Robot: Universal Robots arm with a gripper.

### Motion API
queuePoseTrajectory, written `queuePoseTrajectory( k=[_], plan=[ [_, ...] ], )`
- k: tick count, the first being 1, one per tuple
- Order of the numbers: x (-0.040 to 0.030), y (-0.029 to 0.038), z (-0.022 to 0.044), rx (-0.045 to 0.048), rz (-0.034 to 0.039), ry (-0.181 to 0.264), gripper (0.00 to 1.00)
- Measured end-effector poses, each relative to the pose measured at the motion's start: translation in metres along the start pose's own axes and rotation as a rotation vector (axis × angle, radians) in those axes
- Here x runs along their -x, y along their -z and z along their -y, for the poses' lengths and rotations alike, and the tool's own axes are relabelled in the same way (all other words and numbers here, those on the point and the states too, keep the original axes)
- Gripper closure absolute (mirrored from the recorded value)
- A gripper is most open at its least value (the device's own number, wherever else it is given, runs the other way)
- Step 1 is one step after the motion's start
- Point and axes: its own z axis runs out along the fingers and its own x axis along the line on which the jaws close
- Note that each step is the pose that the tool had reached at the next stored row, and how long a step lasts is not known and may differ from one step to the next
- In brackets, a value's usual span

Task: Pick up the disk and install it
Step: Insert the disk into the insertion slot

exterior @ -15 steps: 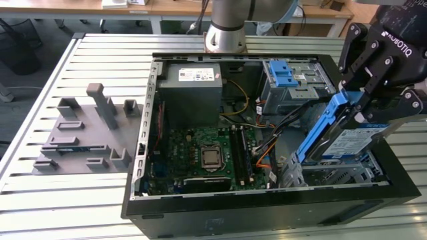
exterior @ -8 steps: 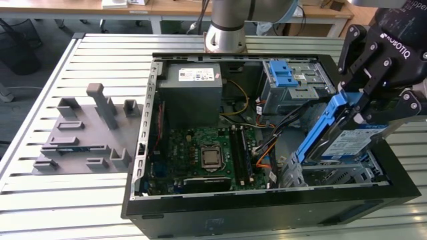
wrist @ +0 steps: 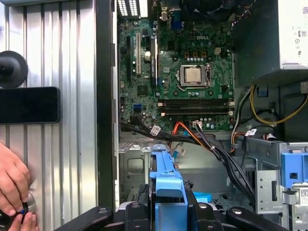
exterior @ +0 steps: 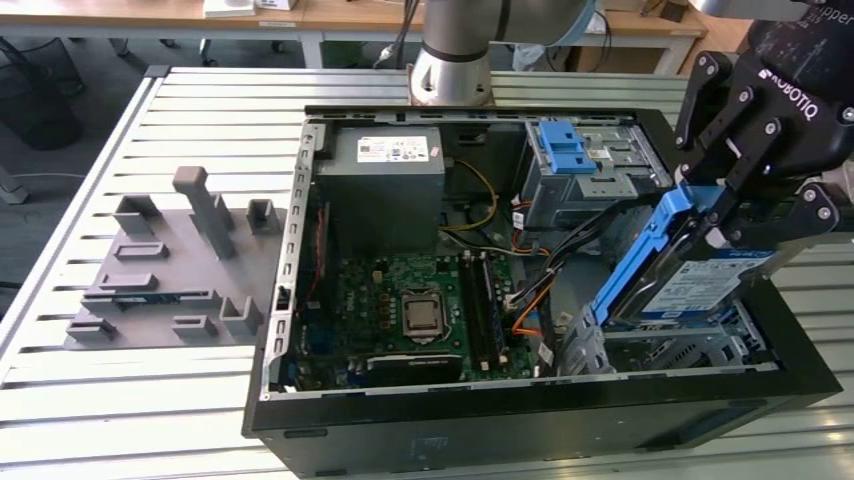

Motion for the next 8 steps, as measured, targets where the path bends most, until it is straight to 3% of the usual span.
queuePoseTrajectory(
  k=[8],
  plan=[
    [0.0004, -0.002, 0.0005, 0.0, -0.0002, 0.0, 0.64]
  ],
)
